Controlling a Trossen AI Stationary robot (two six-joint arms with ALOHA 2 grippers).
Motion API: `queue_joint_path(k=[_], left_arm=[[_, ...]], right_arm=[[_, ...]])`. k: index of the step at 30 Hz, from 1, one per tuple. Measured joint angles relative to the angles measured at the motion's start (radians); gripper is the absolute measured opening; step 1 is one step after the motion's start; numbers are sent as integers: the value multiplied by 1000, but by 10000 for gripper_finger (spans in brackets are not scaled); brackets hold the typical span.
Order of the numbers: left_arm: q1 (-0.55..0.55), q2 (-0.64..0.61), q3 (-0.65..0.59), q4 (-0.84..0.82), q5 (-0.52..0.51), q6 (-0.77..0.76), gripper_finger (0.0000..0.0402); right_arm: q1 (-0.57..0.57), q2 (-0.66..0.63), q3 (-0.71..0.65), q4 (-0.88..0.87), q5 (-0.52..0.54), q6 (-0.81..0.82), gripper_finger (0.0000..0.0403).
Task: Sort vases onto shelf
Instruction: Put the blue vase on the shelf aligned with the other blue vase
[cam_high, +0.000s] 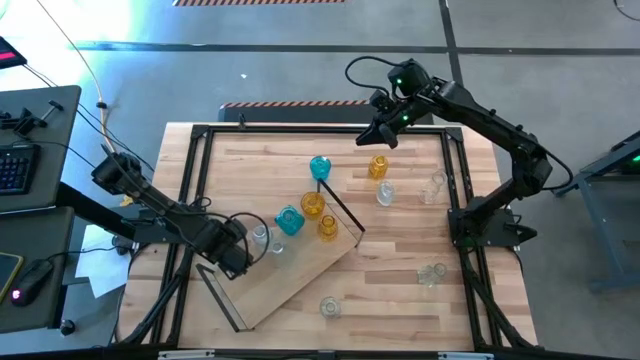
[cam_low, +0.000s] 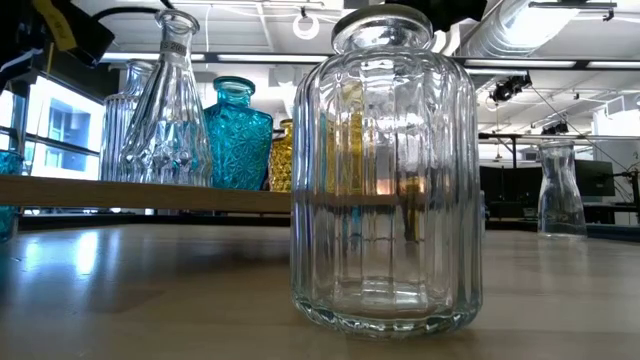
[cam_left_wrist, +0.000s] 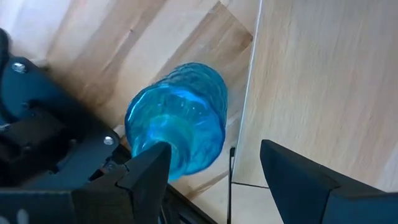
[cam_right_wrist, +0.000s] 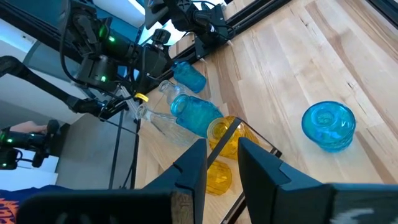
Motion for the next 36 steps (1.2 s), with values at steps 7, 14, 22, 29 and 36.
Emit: queue_joint_path(k=[7, 14, 22, 29, 36], left_arm=[[-1, -4, -14, 19, 12, 5, 239], [-1, -4, -14, 16, 12, 14, 218], [0, -4, -14, 6, 19, 14, 144], [0, -4, -14, 1, 28, 11, 72], [0, -5, -14, 5, 30, 11, 26]], right_arm=[[0, 0, 0, 0, 2, 2, 73], [0, 0, 0, 0, 11, 2, 73], [0, 0, 0, 1, 11, -6, 73], [0, 0, 0, 1, 12, -6, 73], [0, 0, 0, 2, 12, -6, 73]])
